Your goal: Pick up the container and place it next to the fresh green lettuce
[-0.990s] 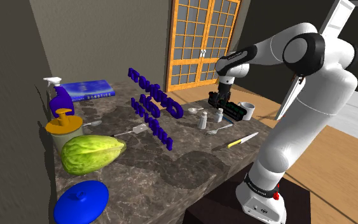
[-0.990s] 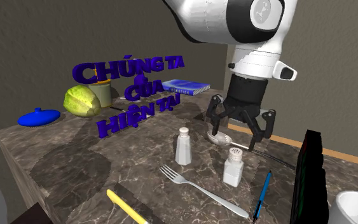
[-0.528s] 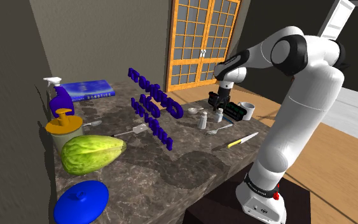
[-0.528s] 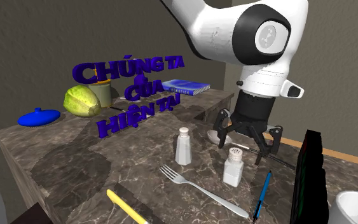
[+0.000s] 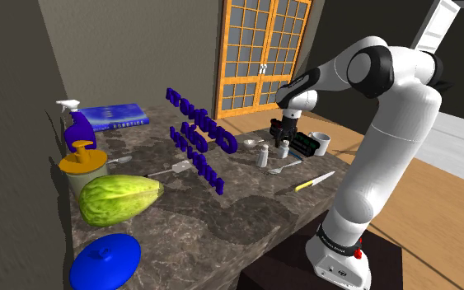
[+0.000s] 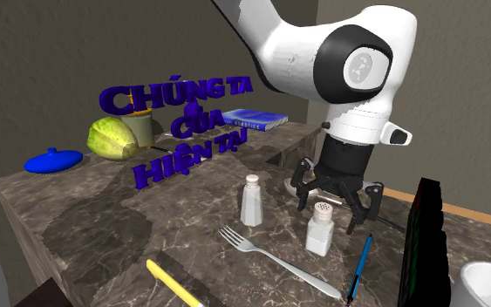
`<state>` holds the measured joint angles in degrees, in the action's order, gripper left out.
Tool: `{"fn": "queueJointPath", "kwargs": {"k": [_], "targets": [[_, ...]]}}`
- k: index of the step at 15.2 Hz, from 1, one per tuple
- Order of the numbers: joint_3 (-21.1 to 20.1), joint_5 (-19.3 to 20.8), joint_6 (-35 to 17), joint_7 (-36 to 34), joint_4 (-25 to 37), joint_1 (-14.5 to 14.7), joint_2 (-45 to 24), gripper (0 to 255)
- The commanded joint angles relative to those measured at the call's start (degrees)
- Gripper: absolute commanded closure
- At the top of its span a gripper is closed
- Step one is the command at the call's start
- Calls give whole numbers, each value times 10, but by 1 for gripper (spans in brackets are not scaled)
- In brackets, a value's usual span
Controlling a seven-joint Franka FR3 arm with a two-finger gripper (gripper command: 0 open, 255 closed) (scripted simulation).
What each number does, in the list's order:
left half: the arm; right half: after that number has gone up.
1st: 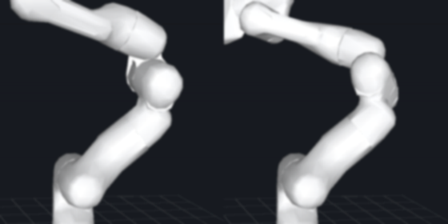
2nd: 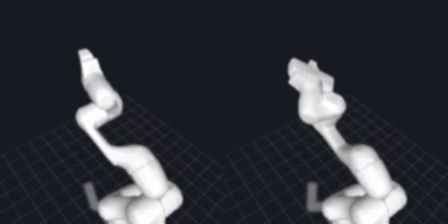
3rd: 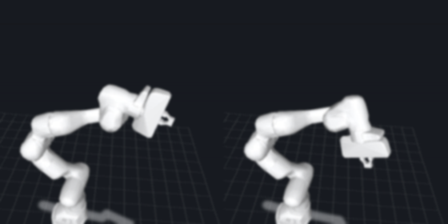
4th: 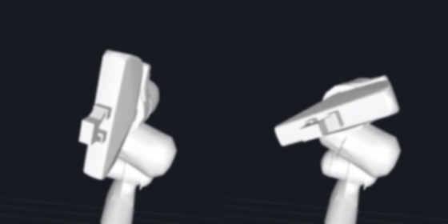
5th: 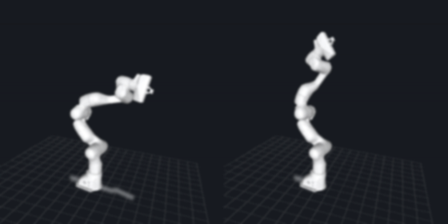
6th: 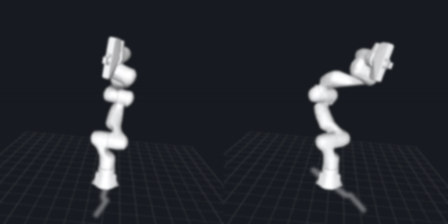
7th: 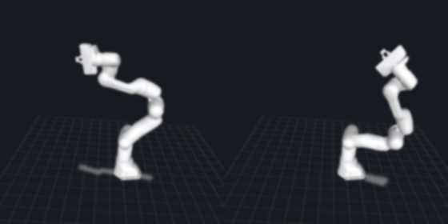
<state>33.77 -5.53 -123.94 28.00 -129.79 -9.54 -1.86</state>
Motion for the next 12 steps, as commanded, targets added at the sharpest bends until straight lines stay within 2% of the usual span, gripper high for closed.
{"fn": "queueJointPath", "kwargs": {"k": [1,2,3,12], "targets": [[0,0,0,0,0,0,0,0],[0,0,0,0,0,0,0,0],[0,0,0,0,0,0,0,255],[0,0,0,0,0,0,0,255]]}}
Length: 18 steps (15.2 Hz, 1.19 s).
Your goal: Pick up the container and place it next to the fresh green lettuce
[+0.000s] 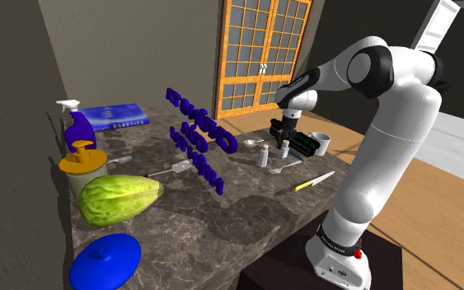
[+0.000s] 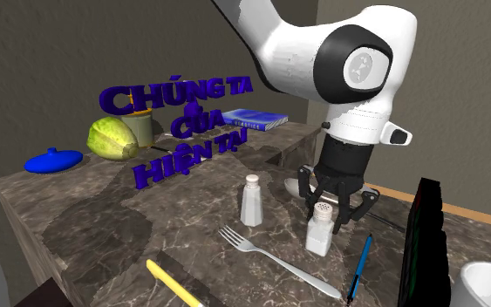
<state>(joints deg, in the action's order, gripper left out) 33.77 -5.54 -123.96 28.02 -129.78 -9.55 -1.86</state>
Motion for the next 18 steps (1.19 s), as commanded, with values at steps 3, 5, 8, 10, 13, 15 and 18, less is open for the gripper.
{"fn": "queueJointPath", "kwargs": {"k": [3,5,8,10,13,15,18], "targets": [[0,12,22,-10,9,1,16,255],[0,19,37,-16,16,1,26,255],[-1,28,59,-24,27,2,40,255],[-2,34,74,-29,35,2,49,255],[-4,41,97,-35,48,2,61,255],[-5,45,112,-39,57,2,68,255],[-7,50,135,-44,72,2,77,255]]}}
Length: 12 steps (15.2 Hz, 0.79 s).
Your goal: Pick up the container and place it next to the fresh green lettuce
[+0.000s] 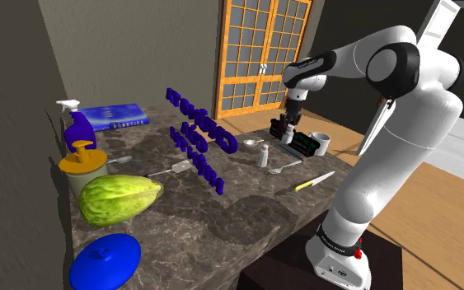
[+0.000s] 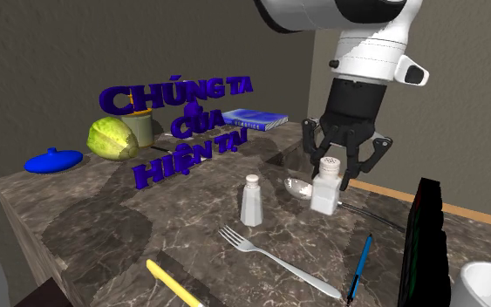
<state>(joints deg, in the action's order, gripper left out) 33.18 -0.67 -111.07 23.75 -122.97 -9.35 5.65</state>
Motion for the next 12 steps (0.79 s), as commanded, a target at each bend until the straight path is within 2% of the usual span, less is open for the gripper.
{"fn": "queueJointPath", "kwargs": {"k": [1,12], "targets": [[-1,3,14,-3,9,0,5,255],[-8,13,98,-16,74,2,28,255]]}}
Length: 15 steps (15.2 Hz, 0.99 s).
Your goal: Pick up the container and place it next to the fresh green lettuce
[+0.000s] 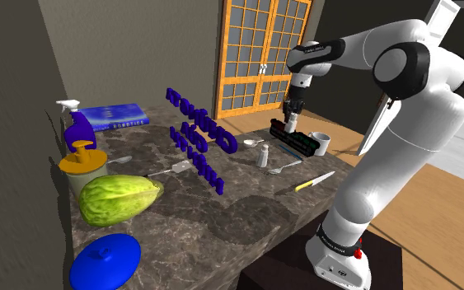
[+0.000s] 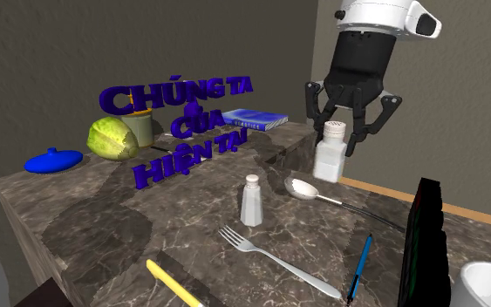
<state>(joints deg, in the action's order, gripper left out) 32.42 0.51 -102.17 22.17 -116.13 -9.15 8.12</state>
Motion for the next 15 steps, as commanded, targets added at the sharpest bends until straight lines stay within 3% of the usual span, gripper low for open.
{"fn": "queueJointPath", "kwargs": {"k": [1,11,15], "targets": [[-1,2,16,-1,12,0,4,255],[-4,2,91,-6,85,2,7,255],[-47,18,84,-74,23,18,70,255]]}}
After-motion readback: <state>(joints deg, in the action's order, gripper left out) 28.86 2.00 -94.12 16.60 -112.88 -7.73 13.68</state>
